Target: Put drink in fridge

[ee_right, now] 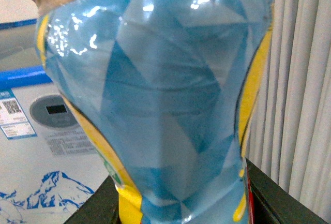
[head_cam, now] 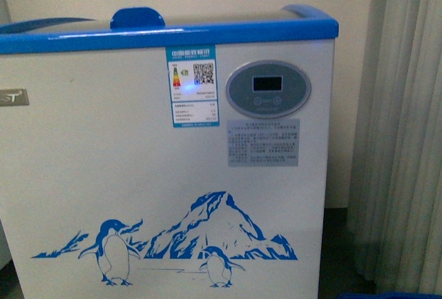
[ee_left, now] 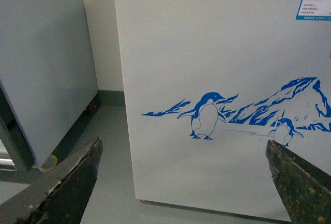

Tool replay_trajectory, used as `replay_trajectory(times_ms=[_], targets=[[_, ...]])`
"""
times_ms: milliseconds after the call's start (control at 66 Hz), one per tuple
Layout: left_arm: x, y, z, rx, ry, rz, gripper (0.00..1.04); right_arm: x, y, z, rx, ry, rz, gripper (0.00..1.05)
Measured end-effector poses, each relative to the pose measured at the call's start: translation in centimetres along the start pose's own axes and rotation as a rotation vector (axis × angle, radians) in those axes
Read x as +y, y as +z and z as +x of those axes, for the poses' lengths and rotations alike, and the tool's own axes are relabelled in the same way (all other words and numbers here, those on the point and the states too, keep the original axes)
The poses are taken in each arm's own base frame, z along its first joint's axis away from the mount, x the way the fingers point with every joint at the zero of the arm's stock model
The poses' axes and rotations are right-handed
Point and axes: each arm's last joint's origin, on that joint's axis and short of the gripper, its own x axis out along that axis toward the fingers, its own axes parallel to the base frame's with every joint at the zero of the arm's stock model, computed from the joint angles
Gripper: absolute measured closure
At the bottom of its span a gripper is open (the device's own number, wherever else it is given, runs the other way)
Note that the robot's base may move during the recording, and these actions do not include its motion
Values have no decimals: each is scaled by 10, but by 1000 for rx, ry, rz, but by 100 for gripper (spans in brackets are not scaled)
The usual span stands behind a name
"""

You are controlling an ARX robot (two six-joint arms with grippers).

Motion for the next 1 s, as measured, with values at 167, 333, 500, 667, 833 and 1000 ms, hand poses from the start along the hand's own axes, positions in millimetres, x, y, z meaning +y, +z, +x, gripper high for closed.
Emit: replay_trajectory(times_ms=[167, 333, 500, 667, 833, 1000], targets=[[0, 0, 0, 0, 0, 0, 8, 0, 1, -1, -5, 0, 1, 64], [0, 0, 0, 0, 0, 0, 8, 0, 1, -1, -7, 1, 0, 64], [0, 0, 0, 0, 0, 0, 8, 0, 1, -1, -6, 0, 0, 64], [0, 0, 0, 0, 0, 0, 8, 0, 1, -1, -6, 1, 0, 64], [2, 0, 6, 271, 119, -158, 8, 0, 1, -1, -6, 1, 0, 64], [9, 19, 51, 307, 132, -273, 8, 0, 1, -1, -7, 1, 0, 64]])
